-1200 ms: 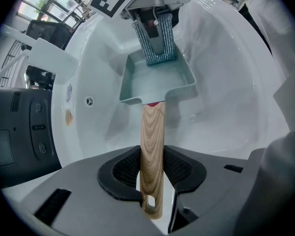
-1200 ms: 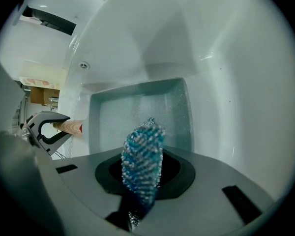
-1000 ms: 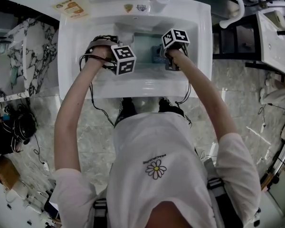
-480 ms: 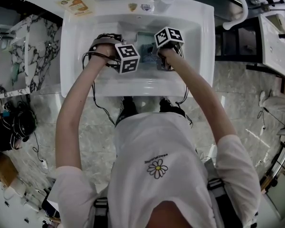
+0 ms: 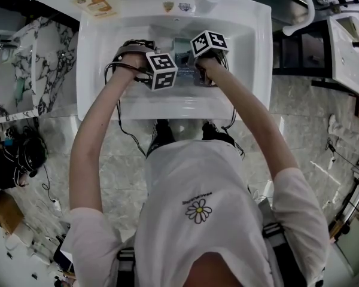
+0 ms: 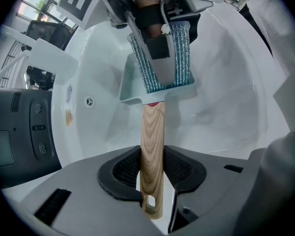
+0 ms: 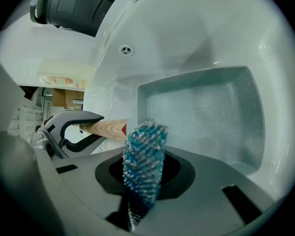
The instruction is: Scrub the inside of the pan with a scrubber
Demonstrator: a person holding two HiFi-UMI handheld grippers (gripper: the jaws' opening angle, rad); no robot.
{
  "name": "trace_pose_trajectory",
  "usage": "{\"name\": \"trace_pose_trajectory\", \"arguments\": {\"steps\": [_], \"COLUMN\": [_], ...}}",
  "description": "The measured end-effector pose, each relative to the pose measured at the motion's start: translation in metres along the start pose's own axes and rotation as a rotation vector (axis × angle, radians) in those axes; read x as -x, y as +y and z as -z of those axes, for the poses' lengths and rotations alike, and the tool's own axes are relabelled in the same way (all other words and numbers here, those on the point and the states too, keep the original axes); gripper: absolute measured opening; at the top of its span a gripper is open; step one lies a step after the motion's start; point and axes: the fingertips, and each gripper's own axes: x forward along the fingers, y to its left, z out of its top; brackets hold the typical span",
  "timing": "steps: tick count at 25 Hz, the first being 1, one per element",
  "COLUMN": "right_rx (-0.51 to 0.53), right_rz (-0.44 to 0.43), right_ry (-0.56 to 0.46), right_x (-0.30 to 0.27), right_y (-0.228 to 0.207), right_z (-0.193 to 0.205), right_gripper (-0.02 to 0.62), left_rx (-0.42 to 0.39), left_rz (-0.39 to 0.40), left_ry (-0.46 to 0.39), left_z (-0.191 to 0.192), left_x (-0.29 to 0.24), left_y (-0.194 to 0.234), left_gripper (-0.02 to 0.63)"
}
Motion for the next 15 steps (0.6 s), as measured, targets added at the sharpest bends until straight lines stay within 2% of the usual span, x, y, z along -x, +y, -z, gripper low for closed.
{"name": "trace_pose_trajectory", "arguments": {"steps": [5,7,11,15], "right_rx": [0.002,0.036,0.168,0.362], "right_rz": [-0.003,0.014,0.067,0.165], "right_ry": [-0.022,-0.048,-0.153,-0.307], "right_x": [0.006,0.015,0.048,0.095], "right_y": [0.001,0.0,0.008,0.023], "right_z": [-0.004,-0.007,-0.018,-0.023], "right_gripper": [0.061,0.061,0.06,0.061], "left_rx": [-0.005,-0.008,-0.013,-0.014], "left_rz": [0.004,0.004,0.005,0.007], "left_ry": [0.0,0.003,0.01,0.015], "left_z": [0.001,0.0,0.001,0.001], "left_x": [0.0,0.0,-0.001,-0.001], "left_y": [-0.001,-0.001,0.0,0.0], "left_gripper": [0.137,0.137,0.138,0.138]}}
